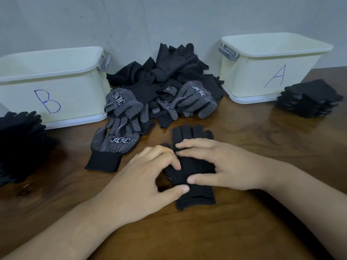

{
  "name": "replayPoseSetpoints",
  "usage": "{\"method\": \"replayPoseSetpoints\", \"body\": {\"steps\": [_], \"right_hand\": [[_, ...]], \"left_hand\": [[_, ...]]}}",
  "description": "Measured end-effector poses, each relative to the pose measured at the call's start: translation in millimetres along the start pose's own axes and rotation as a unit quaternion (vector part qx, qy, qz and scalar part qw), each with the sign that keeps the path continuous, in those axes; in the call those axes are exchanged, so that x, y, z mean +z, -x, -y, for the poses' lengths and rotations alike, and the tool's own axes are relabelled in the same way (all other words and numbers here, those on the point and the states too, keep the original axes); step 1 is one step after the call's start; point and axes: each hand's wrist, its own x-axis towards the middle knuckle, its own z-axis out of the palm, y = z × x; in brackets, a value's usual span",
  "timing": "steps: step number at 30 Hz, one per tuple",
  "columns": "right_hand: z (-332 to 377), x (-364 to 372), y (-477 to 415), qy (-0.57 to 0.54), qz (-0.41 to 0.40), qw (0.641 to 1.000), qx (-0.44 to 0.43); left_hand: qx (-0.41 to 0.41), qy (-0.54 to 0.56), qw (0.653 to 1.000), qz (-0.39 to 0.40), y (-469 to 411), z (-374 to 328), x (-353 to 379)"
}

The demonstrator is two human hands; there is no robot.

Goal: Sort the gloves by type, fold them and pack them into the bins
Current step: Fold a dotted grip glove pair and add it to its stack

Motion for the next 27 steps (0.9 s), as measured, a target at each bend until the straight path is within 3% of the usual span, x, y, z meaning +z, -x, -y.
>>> {"method": "replayPoseSetpoints", "body": {"steps": [7,13,17,22,24,27], "right_hand": [[-7.0,-6.7,-10.3,0.113,0.074,0.991,0.007],[-27.2,-9.5,-24.7,0.098,0.017,0.989,0.105],[-39.1,-10.3,-22.2,0.083,-0.055,0.990,0.102],[-35.2,-15.1,-4.9,-0.038,-0.245,0.968,0.037],[-25.6,-15.0,2.8,-0.119,-0.250,0.961,0.021],[-3.1,-13.9,5.1,-0.203,-0.178,0.963,-0.015]], "left_hand": [[0.001,-0.016,1.000,0.006,1.7,-1.9,-0.3],[0.001,-0.033,0.999,0.006,1.3,-3.8,-0.5],[0.002,-0.025,1.000,-0.003,1.8,-3.9,0.4],[-0.022,0.062,0.994,-0.085,-1.8,2.2,-8.4],[-0.033,0.063,0.994,-0.087,-2.0,6.9,-11.4],[-0.025,0.074,0.995,-0.055,-2.0,7.7,-10.9]]}}
